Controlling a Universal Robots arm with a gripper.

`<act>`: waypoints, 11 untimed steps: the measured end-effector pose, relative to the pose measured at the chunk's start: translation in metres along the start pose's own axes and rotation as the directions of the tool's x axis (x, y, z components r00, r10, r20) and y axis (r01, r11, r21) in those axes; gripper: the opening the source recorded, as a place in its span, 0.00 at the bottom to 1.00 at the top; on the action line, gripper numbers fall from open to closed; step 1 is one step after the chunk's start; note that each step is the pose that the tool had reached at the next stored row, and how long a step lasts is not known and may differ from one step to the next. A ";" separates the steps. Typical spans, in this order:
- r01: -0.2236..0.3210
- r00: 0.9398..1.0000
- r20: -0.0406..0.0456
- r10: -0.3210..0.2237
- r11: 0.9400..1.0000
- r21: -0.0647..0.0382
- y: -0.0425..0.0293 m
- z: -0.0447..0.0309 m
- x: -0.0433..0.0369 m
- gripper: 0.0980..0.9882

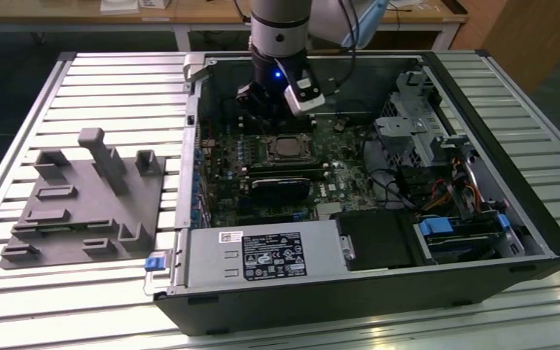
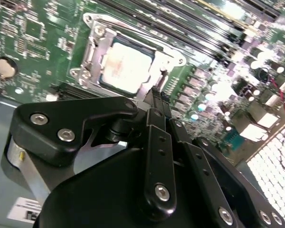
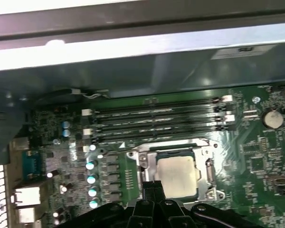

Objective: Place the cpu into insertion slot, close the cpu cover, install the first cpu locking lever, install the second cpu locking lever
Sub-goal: 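Install the first cpu locking lever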

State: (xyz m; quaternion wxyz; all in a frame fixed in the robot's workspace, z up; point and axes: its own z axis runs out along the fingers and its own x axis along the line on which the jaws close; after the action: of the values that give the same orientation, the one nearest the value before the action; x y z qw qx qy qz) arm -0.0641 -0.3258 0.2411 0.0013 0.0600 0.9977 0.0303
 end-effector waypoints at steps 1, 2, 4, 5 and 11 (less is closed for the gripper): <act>0.000 1.000 0.000 0.000 1.000 0.000 -0.0003 0.0000 0.0025 0.01; 0.000 1.000 0.000 0.000 1.000 0.000 -0.0006 0.0000 0.0053 0.01; 0.000 1.000 0.000 0.000 1.000 0.000 -0.0013 -0.0001 0.0109 0.01; 0.000 1.000 0.000 0.000 1.000 0.000 -0.0017 0.0000 0.0140 0.01; 0.000 1.000 0.000 0.000 1.000 0.000 -0.0035 -0.0001 0.0292 0.01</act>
State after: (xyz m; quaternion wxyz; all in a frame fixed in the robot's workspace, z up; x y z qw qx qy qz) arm -0.0936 -0.3258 0.2410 0.0015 0.0599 0.9977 0.0304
